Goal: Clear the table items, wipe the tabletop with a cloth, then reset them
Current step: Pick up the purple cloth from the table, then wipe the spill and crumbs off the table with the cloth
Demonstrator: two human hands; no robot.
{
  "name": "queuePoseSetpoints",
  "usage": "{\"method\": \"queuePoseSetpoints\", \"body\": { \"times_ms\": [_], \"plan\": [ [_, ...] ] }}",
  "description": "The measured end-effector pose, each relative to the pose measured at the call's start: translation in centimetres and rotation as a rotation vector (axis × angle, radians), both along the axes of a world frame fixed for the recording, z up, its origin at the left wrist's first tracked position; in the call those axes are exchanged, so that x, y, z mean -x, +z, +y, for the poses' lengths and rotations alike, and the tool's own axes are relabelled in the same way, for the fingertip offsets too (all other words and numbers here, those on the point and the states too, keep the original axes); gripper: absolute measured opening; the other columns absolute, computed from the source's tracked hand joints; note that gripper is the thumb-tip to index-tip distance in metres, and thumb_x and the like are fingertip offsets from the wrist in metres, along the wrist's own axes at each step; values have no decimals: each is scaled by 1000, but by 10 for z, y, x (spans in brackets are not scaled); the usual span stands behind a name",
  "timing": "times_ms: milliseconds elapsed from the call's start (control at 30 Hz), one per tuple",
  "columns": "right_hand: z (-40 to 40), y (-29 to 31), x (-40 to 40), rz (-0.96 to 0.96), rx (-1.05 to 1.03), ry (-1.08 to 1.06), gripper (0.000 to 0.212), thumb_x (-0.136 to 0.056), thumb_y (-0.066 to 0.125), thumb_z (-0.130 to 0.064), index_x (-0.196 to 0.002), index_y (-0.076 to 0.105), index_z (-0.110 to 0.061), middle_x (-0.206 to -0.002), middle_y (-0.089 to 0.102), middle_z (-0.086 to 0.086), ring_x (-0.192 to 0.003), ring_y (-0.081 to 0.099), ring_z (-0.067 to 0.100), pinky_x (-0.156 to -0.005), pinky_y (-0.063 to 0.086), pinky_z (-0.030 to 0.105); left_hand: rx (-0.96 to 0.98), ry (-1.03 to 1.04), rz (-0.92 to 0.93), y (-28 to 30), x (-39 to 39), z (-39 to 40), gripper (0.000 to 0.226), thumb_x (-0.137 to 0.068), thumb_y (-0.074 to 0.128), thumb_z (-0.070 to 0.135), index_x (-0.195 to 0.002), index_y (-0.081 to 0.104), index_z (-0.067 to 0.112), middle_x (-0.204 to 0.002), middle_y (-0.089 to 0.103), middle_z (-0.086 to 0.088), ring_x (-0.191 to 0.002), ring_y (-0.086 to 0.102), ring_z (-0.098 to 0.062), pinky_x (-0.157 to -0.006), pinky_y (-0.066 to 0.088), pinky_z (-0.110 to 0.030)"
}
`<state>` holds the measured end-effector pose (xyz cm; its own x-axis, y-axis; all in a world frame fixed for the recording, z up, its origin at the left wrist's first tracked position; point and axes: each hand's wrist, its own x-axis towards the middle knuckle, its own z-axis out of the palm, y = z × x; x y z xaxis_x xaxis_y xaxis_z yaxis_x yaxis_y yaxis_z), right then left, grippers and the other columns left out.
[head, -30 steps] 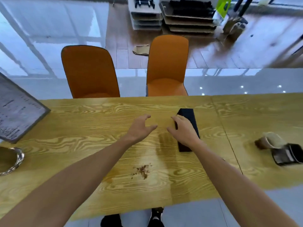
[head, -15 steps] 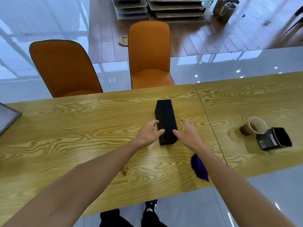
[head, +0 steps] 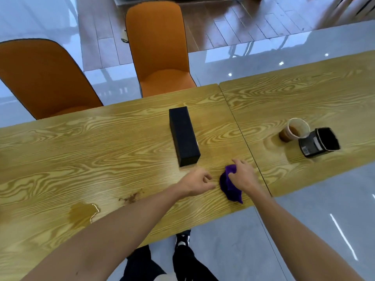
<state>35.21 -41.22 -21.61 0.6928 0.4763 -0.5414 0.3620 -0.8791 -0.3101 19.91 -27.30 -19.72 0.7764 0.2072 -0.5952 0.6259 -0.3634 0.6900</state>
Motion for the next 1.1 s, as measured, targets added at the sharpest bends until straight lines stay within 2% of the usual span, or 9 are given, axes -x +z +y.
{"method": "queuePoseSetpoints", "body": {
  "times_ms": [100,267,333,400,533,667,800,900,1100],
  "plan": [
    [-25,-14,0,124,14,-43,78,-89,61,-10,-157,26,-23,-154,34,15,-135,42,34,-109,42,46,84,-14,46,-12,-10,-29,60,-87,68,44,-138,54,17,-123,62,-1,-113,60,-15,-91,51,-31],
    [-44,-29,8,157,-57,-88,85,-84,72,-12,-155,27,-28,-140,45,14,-118,55,31,-95,51,41,141,21,37,-27,-13,-53,49,-86,71,33,-132,55,21,-115,59,5,-115,57,-17,-86,45,-29],
    [-46,-27,12,144,-83,-73,57,-80,73,-13,-131,50,-25,-122,61,12,-99,62,25,-81,55,38,144,39,32,-30,-9,-55,53,-86,72,30,-134,52,20,-119,59,7,-121,57,-19,-88,45,-29],
    [-45,-22,19,137,-95,-74,27,-79,71,-15,-95,51,-24,-94,67,7,-77,63,22,-65,57,41,141,60,45,-33,-3,-54,67,-85,74,31,-143,44,19,-129,57,6,-129,53,-20,-92,45,-29],
    [-40,-1,28,254,-152,-85,24,-78,73,-21,-79,49,-19,-80,63,5,-66,58,22,-55,52,39,98,80,54,-30,13,-44,91,-82,78,34,-156,27,17,-155,43,-4,-142,42,-22,-107,43,-33],
    [-28,33,32,516,-302,-165,13,-76,69,-18,-80,58,-14,-64,60,2,-52,53,17,-48,43,30,198,164,-53,-23,30,-36,62,-81,80,19,-136,54,18,-124,67,-5,-116,64,-22,-98,54,-36],
    [-13,64,41,650,-364,-181,8,-73,60,-16,-65,61,-15,-60,48,7,-52,42,21,-47,33,30,263,232,-155,-7,51,-25,29,-77,83,15,-99,65,20,-107,72,-11,-102,69,-29,-95,54,-49],
    [-5,82,56,712,-387,-222,6,-65,60,-18,-63,57,-13,-59,47,9,-50,43,21,-44,34,28,333,216,-203,4,73,-12,27,-75,86,14,-87,62,16,-100,70,2,-111,66,-23,-105,48,-40],
    [21,111,93,812,-446,-268,13,-71,54,-11,-59,54,-15,-51,42,2,-41,35,13,-36,29,22,529,339,-271,34,135,18,29,-80,79,0,-90,58,18,-84,72,2,-79,68,-8,-68,51,-20]
  ]
}}
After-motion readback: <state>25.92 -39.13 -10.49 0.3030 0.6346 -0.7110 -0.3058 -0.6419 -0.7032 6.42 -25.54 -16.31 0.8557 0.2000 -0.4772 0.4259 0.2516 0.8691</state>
